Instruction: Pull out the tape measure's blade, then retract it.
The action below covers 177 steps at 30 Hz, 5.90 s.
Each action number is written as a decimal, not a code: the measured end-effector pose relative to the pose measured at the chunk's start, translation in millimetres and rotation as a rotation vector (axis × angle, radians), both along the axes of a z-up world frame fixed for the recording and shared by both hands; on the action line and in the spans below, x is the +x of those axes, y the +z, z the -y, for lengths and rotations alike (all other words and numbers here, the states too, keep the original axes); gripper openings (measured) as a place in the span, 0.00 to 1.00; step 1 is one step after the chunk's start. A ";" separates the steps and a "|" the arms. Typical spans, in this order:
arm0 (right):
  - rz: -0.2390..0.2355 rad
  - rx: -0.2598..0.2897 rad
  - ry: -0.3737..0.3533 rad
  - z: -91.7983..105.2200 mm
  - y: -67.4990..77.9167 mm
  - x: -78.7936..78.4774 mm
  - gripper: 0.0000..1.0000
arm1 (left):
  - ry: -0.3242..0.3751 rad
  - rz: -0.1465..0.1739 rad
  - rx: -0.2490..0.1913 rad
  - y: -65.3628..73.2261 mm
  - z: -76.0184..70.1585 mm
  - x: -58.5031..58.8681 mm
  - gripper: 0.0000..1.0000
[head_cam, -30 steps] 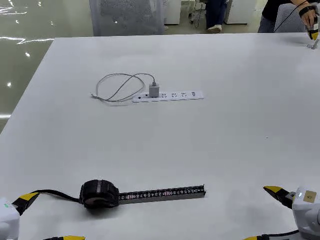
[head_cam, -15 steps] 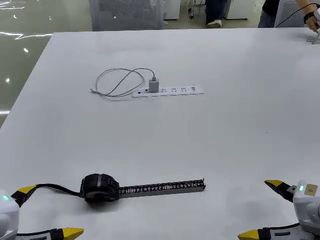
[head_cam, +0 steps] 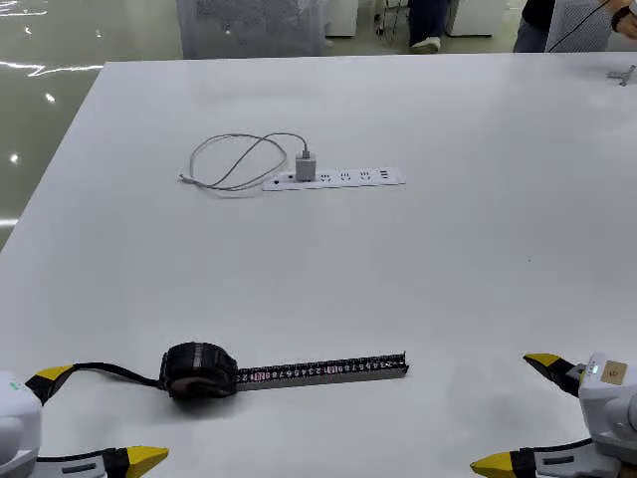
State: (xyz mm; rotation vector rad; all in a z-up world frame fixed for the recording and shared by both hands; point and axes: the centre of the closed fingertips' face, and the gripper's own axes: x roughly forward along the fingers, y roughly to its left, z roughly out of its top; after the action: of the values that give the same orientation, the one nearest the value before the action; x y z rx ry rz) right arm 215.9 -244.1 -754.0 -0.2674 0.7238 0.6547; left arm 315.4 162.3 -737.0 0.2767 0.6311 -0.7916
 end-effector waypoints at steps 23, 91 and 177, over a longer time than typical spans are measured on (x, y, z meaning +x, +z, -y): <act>-0.001 -0.051 0.045 2.9 8.0 13.9 0.99 | 0.095 -0.021 -0.026 8.1 3.8 12.3 0.99; -0.052 -0.223 0.488 -44.7 20.3 99.8 0.99 | 0.271 0.033 -0.045 -7.2 73.6 33.9 0.99; -0.228 -0.325 0.652 -75.3 -53.9 88.7 0.10 | 0.361 0.041 -0.081 -19.5 82.6 49.1 0.97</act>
State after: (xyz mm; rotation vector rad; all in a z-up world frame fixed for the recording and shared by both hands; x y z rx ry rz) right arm 304.6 -168.8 -807.9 -0.7560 0.9711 1.1993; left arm 364.5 79.7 -756.6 0.0989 0.5876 -0.4616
